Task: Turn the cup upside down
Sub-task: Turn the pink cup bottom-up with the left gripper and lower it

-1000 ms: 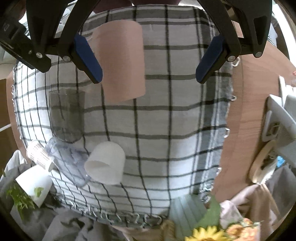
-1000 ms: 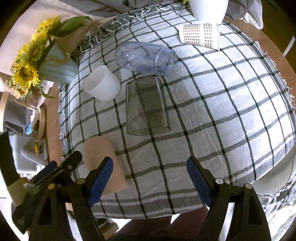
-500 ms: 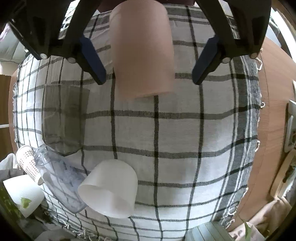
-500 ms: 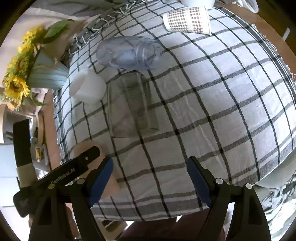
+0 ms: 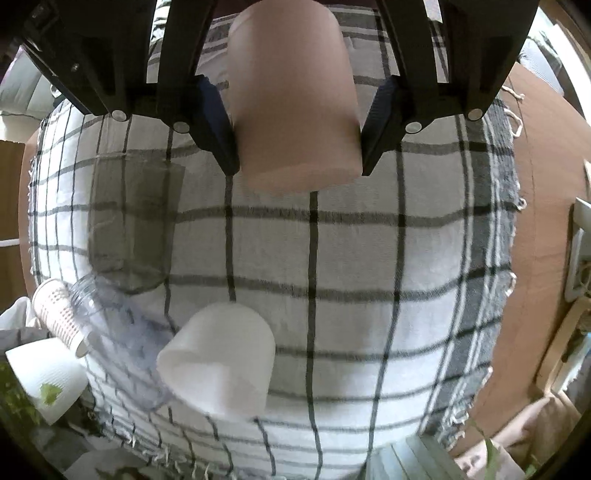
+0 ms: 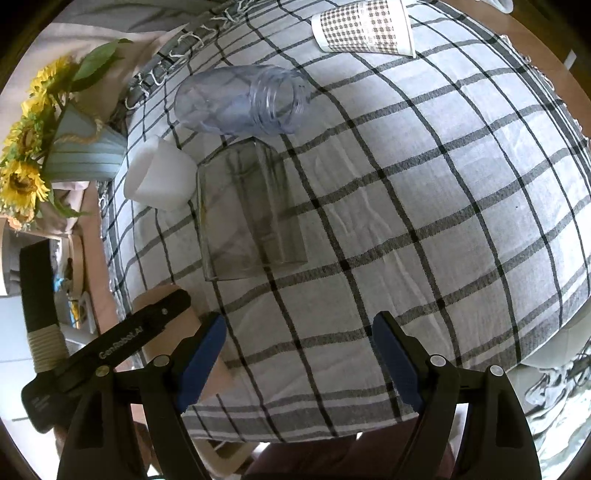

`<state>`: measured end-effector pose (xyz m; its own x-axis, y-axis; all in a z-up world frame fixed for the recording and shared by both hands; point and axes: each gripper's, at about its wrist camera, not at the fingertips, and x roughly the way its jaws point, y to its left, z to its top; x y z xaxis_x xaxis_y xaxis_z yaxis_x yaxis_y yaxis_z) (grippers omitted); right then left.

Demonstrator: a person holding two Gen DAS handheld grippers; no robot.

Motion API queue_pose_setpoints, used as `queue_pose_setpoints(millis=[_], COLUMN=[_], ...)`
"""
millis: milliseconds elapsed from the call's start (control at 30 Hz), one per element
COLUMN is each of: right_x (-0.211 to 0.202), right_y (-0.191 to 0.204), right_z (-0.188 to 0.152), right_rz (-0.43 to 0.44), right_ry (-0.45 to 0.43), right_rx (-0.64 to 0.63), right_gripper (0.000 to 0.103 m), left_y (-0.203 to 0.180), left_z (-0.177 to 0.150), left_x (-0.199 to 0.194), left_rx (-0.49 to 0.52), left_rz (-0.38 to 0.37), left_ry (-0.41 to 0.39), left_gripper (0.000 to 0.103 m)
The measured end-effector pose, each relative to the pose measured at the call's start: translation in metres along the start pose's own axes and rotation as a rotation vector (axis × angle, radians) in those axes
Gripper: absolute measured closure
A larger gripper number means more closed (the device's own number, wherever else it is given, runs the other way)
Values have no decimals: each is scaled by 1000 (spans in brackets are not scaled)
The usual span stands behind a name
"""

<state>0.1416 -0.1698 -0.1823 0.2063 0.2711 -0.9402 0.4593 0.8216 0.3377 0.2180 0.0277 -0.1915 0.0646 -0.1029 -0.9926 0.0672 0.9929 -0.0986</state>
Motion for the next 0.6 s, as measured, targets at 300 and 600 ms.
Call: queue_pose_setpoints(millis=[300, 600], right_x=[-13, -19], right_y=[10, 11], right_z=[6, 3], right_rz=[11, 5], right_ry=[-44, -62], right_rx=[-25, -39], right_gripper=[21, 21], left_y=[2, -5], left_z=[4, -2], left_x=[-32, -42], left_rx=[11, 53], left_rz=[-1, 0], left_ry=[-103, -191], left_gripper=[39, 40])
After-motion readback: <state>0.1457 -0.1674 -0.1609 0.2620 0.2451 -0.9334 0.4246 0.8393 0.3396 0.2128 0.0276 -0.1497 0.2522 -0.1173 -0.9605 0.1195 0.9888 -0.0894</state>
